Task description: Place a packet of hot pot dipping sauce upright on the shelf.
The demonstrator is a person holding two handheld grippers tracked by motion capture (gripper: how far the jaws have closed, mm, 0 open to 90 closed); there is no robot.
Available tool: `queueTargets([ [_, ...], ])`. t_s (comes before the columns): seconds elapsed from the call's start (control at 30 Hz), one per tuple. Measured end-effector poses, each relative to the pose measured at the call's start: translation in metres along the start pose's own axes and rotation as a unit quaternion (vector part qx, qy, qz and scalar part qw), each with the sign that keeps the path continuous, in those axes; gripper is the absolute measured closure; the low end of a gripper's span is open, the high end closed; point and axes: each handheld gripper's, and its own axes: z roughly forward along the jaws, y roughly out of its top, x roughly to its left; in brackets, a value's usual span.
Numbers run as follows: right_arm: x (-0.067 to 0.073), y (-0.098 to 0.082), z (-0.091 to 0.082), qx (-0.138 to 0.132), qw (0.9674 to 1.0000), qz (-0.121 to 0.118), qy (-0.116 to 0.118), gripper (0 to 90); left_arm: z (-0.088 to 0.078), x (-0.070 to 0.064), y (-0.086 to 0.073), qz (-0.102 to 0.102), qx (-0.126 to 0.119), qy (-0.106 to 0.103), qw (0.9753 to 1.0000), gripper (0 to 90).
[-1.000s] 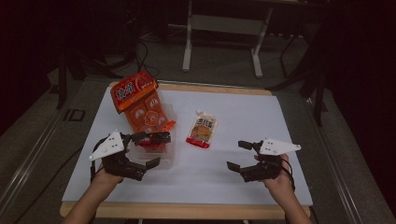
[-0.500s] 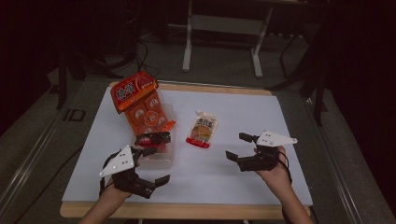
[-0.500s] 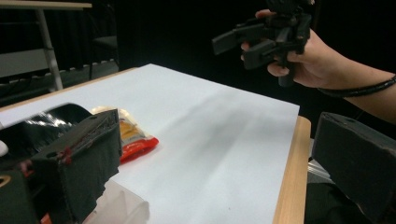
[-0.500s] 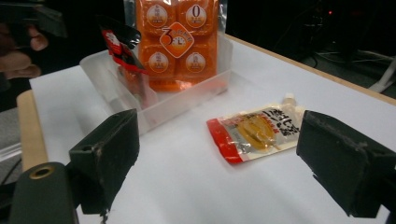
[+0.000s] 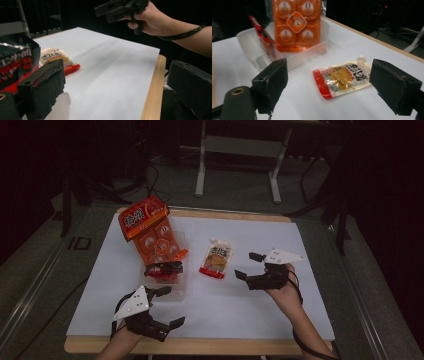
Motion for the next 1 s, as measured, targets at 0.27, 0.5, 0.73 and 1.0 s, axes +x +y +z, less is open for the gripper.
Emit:
queueTargets([
  [0.27,-0.017,0.001,0.029,0.005,0.9999,0.005,-0.011,18.1,0.006,-0.001,-0.008,0.001,0.003,-0.006,1.0000,2.2],
  [0.5,-0.028,-0.002,0.051,0.020,0.9996,0.010,-0.019,22.3,0.009,-0.002,-0.011,0.002,0.011,-0.006,0.9999,2.2],
  [0.73,-0.040,-0.003,0.073,0.030,0.9988,0.016,-0.035,25.2,0.008,-0.006,-0.012,0.004,0.010,-0.001,0.9999,2.2],
  [1.0,-0.061,-0.005,0.100,0.052,0.9969,0.021,-0.055,34.9,0.000,-0.008,-0.014,0.000,0.012,0.010,0.9999,2.2],
])
